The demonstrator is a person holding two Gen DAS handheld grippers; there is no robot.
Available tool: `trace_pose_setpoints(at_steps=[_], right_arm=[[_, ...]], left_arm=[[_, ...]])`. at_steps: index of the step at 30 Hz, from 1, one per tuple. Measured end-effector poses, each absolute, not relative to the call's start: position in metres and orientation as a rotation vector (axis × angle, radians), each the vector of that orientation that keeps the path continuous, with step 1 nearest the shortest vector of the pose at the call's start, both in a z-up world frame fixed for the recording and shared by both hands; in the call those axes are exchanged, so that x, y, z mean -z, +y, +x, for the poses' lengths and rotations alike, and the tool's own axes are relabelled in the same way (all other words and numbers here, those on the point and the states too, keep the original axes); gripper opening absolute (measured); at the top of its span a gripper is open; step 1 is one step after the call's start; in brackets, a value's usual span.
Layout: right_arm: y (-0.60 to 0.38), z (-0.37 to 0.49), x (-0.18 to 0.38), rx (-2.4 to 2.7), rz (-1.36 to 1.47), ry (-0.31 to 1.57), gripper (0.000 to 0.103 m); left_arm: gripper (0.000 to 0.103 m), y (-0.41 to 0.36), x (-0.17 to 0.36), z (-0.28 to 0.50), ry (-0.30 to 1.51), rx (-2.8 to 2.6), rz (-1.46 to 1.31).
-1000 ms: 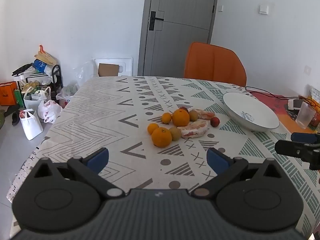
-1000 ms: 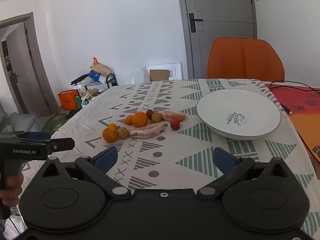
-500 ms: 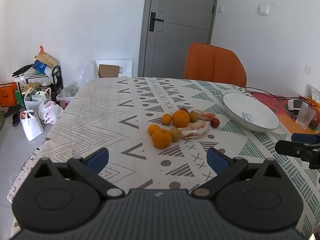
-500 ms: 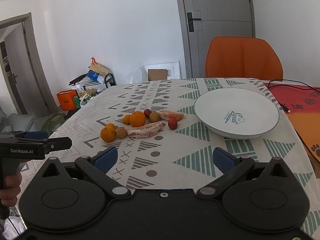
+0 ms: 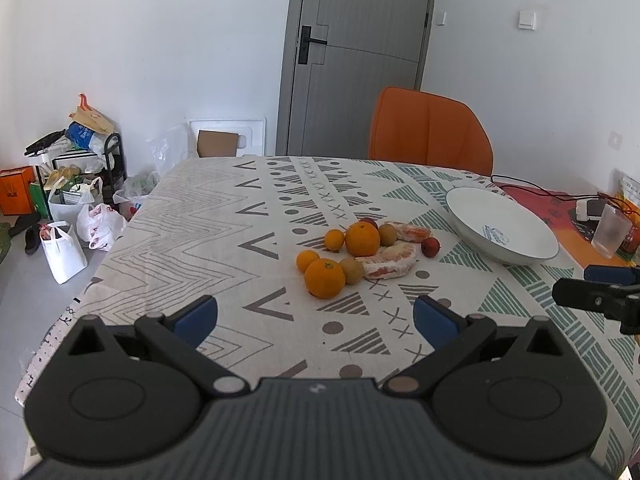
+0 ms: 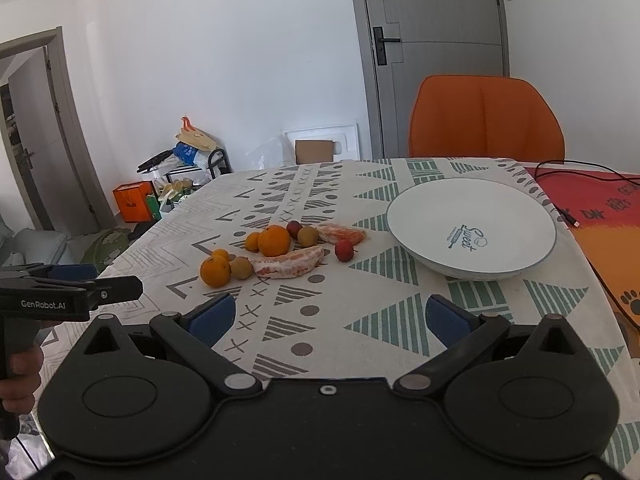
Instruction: Organize fruits
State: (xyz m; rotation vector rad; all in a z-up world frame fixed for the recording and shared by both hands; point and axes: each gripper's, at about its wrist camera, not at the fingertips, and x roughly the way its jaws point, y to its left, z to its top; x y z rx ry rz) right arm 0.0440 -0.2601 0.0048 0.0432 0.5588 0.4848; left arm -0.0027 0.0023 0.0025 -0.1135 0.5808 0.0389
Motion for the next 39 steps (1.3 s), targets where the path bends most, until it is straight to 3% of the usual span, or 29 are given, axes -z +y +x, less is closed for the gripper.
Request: trace_pose_setpoints(at_steps=[30,35,39], right_arm=[[-0.258,0.050,0.000,-0.497,0.046,0.564,0.103],[-0.255,0.060,0.005,-0.501,0.050,0.566,0.103],[-0.252,0.069,0.007,-0.497,0.052,0.541,0.099]], left_arm=[[0.103,0.009,0.002,0.001,0.554,0.020,-0.132],[0.100,0.010,0.006,0.010,0.539,0.017,-0.134],[0.091,0.012,0.010,0.019,0.540,0.014,-0.147]])
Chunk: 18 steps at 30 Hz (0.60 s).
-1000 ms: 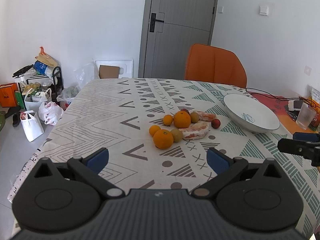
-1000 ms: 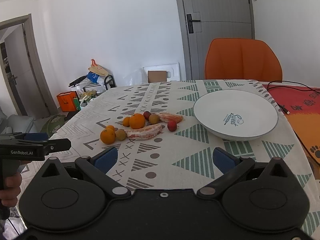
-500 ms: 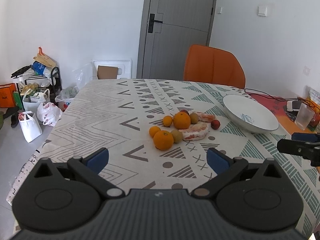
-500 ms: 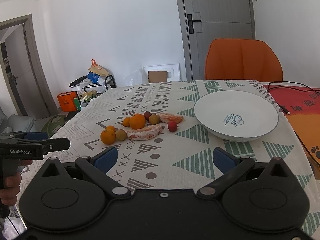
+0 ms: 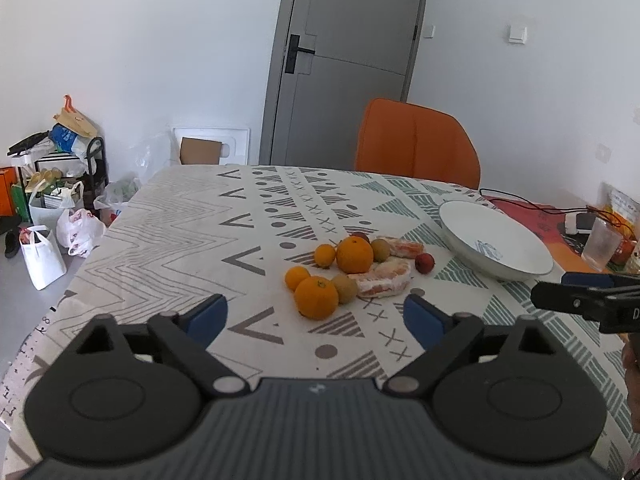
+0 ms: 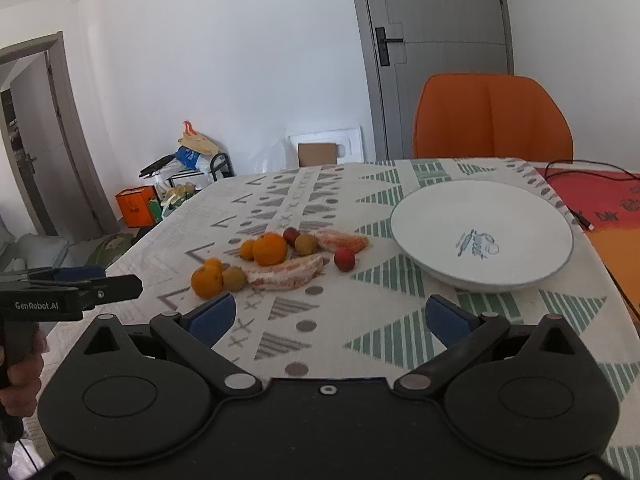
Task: Organize fruits
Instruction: 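Grasp an orange with the left gripper while the right gripper grasps a red plum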
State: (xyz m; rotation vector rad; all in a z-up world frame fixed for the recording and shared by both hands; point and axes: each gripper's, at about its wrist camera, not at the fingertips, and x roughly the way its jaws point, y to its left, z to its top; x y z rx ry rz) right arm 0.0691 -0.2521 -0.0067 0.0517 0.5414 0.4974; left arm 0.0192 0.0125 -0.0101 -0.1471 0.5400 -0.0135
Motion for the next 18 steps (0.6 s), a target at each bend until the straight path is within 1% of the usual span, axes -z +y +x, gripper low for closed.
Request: trace_pose_setpoints(at_steps=[1,3,4,6,10,11,18], right_arm=[[-0.250,0.072,0.007,-0.499,0.044,0.536,0.097],[-0.247,0.077,0.008,-0.505,0.038,0.534,0.087],[-0.245,0.080,0.009,-0.504,0.037,0.536,0.086],[-0.242,0.085,0.012,-0.507,0.036,0.542,0.077],[-0.235,0.098,0.017,-0.509,0.031,0.548,0.072],[-0.234,0.101,0.018,-0.507,0.028,0.550,0.070],[-0.227,0.120,0.026,-0.504,0.026,0.575,0.064]], left_arm=[[0.086,0.013,0.012,0.022,0.544,0.011,-0.150],[0.081,0.014,0.015,0.028,0.556,0.011,-0.160],[0.079,0.015,0.017,0.030,0.560,0.009,-0.166],[0.077,0.015,0.019,0.035,0.562,0.001,-0.167],[0.067,0.015,0.025,0.045,0.573,-0.007,-0.171],[0.066,0.016,0.026,0.048,0.577,-0.008,-0.176],[0.065,0.015,0.036,0.066,0.593,-0.014,-0.178]])
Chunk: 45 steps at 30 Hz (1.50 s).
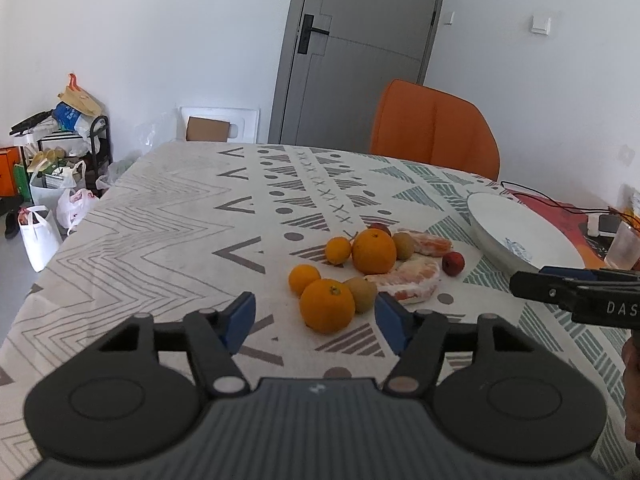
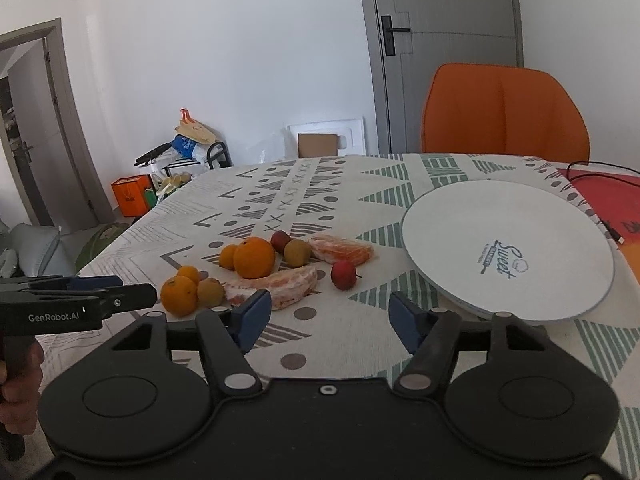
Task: Organize fruits
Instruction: 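Grasp an orange with the left gripper while the right gripper grasps a red plum, then carry the orange and plum onto the white plate and open both grippers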
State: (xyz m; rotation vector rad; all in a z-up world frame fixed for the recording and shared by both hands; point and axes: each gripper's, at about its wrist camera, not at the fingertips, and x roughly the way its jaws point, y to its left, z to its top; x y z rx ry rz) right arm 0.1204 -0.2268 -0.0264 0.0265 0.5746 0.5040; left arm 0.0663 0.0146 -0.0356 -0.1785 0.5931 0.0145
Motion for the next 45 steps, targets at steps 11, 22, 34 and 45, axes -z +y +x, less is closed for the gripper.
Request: trace_pose_setpoints(at_steps=[11,22,34,45], right_arm=[[-0.214,0.144,0.040,-0.489,0.005,0.611,0.051],[-0.200,0.169,0.048,-0.463,-0.020,0.632,0.036],[-0.184,0.182,0.052,-0.409,-0.078,0.622,0.034],[-0.189,0.171,0.052,-0.414,-0.044,0.614,0.020]], left_arm=[[0.034,0.013,0.057,0.091,0.630,0.013,-0.217],[0.034,0.030,0.048,0.087,0.589,-0.041,-0.258],[0.034,0.047,0.045,0.087,0.565,-0.062,-0.277],[0.034,0.048,0.034,0.084,0.557,-0.047,-0.275]])
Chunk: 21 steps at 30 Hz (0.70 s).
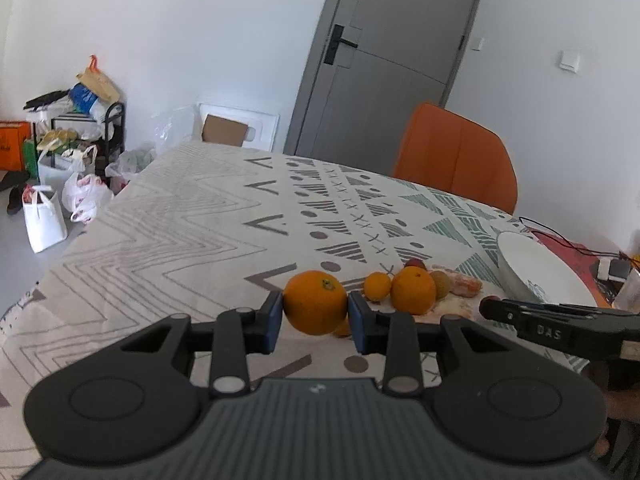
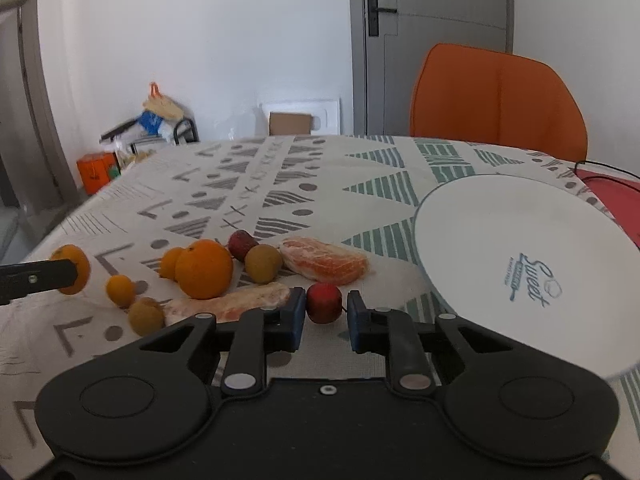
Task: Organize fruits
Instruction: 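Carry the orange and plum onto the white plate and open both grippers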
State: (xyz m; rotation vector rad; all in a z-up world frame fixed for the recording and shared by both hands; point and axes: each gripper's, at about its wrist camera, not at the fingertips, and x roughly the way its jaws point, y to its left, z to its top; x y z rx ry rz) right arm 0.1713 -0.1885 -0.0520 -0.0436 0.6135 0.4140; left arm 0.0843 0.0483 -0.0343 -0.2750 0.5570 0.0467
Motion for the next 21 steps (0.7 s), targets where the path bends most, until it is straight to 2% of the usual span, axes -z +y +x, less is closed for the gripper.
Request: trace_pose_setpoints(at_steps=[21], right_arm=[[-0.262,0.136,0.015,-0.339,0.101,0.450,0.020]], left_arm=[[0.034,-0.021,0.016,0.100,0.535,0.071,-0.175]])
